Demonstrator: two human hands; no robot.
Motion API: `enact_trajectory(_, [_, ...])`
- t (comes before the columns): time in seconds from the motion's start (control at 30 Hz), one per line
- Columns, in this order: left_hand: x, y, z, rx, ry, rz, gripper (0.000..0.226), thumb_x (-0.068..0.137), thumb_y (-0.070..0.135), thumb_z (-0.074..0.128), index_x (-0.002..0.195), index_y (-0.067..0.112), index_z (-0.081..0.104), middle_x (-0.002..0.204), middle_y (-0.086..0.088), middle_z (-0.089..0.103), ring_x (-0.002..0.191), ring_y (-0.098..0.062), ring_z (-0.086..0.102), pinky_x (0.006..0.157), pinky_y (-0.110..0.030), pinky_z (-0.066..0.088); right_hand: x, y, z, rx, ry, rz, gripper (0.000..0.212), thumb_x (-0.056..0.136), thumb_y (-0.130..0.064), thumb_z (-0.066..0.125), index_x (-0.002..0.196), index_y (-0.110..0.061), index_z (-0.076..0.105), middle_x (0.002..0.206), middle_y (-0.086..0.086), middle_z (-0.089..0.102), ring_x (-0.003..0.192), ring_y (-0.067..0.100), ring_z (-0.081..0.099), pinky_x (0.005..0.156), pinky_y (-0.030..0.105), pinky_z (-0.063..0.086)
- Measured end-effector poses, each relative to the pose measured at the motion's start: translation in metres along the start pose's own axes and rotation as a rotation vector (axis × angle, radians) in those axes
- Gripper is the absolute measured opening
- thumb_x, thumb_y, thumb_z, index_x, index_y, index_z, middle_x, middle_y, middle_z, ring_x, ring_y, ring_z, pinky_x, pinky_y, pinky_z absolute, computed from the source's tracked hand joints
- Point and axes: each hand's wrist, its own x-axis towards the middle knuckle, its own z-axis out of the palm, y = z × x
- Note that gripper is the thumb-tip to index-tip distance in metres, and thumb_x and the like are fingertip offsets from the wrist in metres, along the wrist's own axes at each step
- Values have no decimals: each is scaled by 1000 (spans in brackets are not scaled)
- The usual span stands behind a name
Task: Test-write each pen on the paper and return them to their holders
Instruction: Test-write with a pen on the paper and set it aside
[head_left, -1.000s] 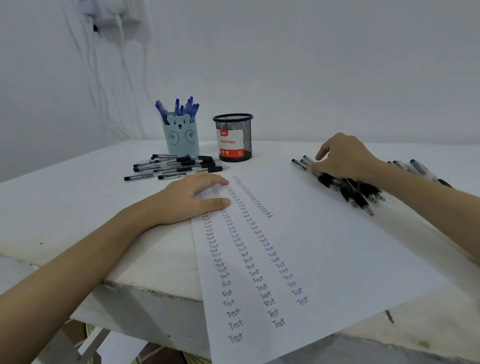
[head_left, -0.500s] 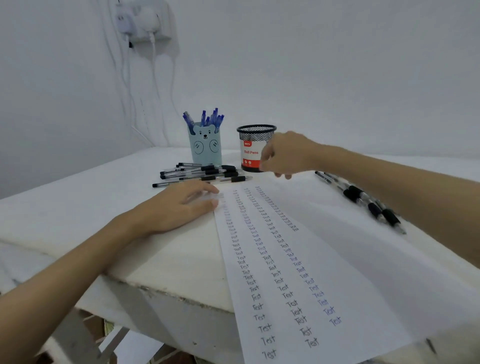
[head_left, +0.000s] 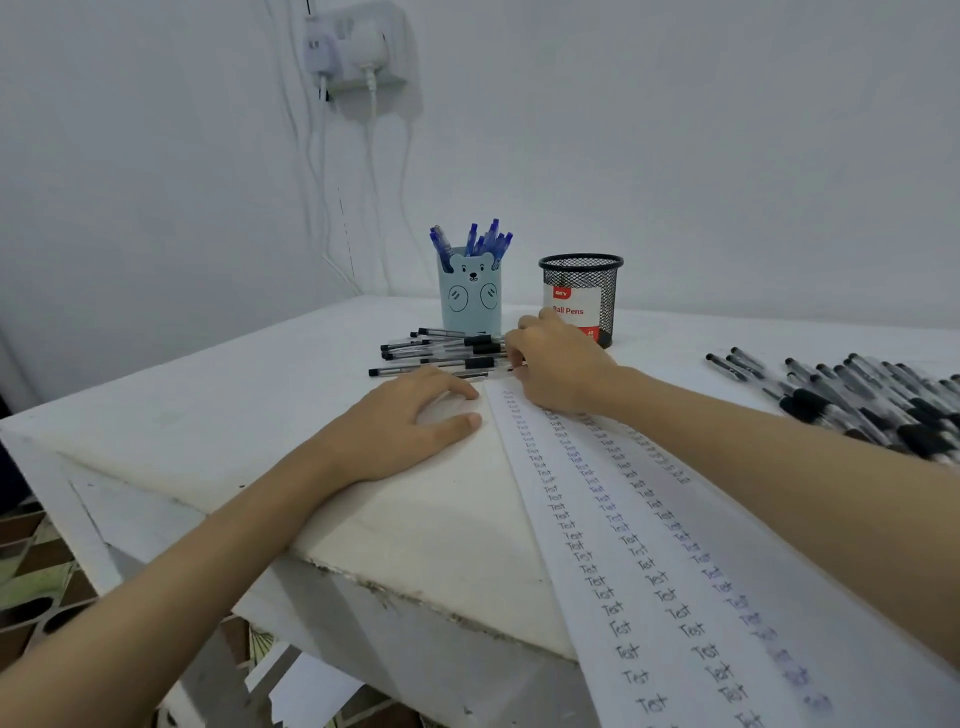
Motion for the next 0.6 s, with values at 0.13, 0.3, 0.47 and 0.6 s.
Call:
enact_trajectory(0.13, [0, -1, 0, -10, 1, -4, 49, 76, 57, 44, 116, 31, 57, 118, 16, 52, 113, -1, 45, 96, -17, 30, -3, -5, -6, 70, -56, 10, 19, 87, 1, 51, 94, -12, 39, 105, 12, 53, 96, 23, 42, 75, 30, 36])
enact_trajectory(0.3, [-1, -2, 0, -4, 0, -8, 49, 77, 58, 44, 116, 32, 57, 120, 17, 53, 115, -1, 45, 99, -19, 31, -9, 2, -32, 152, -82, 71, 34, 82, 9, 46, 113, -1, 57, 109, 13, 56, 96, 24, 46, 75, 28, 38])
enact_trajectory(0.47, [-4, 1, -2, -6, 7, 6, 57, 73, 68, 40, 115, 33, 56, 120, 19, 53, 114, 0, 47, 97, -19, 32, -33, 16, -76, 529, -149, 290, 6, 90, -12, 55, 92, -7, 58, 77, -2, 51, 81, 18, 46, 59, 22, 35])
enact_trajectory(0.6, [-6, 11, -3, 6, 26, 13, 59, 71, 74, 33, 113, 39, 54, 122, 20, 53, 113, 0, 47, 101, -25, 35, -61, 28, -103, 754, -116, 425, 62, 81, -72, 44, 58, -15, 39, 55, -5, 38, 55, 14, 31, 58, 25, 24])
